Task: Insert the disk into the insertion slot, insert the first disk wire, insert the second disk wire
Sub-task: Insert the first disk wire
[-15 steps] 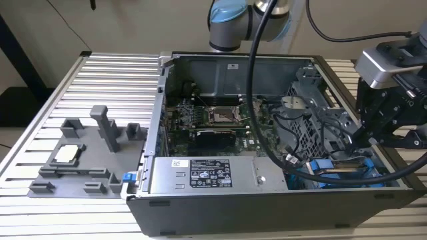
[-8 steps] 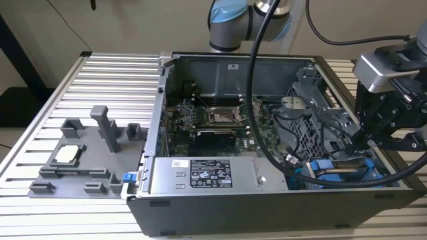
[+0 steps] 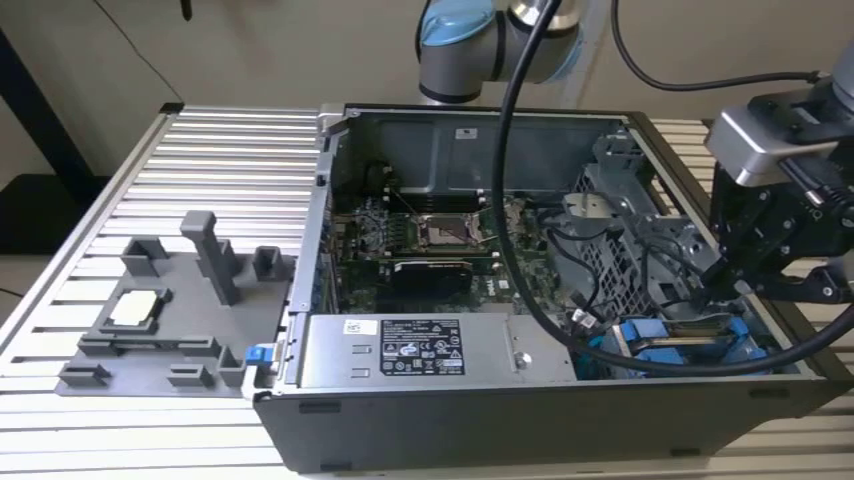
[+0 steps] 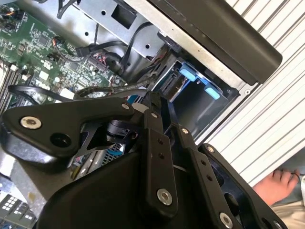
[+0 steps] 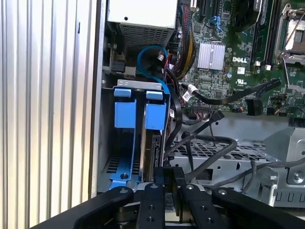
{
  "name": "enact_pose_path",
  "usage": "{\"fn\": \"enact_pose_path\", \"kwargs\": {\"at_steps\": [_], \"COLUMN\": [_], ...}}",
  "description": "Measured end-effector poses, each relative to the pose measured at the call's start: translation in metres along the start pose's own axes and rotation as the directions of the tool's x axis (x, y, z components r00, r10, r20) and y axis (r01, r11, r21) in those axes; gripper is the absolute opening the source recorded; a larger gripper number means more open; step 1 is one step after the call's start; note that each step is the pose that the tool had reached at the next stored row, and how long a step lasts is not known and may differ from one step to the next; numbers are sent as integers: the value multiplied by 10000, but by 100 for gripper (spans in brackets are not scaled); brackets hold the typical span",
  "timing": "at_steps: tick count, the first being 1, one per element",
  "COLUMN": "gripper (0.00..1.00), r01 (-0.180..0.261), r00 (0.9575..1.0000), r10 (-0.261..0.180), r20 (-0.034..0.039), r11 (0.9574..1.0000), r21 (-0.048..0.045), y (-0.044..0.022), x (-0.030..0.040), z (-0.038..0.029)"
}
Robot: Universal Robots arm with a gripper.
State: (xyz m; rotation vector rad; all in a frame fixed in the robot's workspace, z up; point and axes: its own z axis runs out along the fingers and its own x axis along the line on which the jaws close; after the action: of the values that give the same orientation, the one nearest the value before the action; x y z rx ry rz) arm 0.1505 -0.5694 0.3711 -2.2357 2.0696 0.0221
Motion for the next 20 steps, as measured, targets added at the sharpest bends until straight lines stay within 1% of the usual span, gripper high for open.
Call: {"fn": "enact_pose_path", "kwargs": {"at_steps": [3, 7, 9, 13, 16, 18, 20], "gripper": [19, 19, 19, 19, 19, 19, 19], "r01": [0, -15, -114, -470, -493, -492, -488], "r00": [10000, 10000, 9999, 9989, 9988, 9988, 9987], "r10": [0, 15, 114, 470, 493, 492, 489], "r20": [-1, -3, -9, -29, -30, -67, -122], "r11": [10000, 10000, 9999, 9989, 9988, 9988, 9988], "r21": [0, 1, 9, 35, 25, 23, 22], "y": [-3, -20, -23, -24, -29, -28, -27], "x": [1, 13, 19, 23, 28, 30, 32], "z": [11, 46, 68, 109, 128, 148, 171]}}
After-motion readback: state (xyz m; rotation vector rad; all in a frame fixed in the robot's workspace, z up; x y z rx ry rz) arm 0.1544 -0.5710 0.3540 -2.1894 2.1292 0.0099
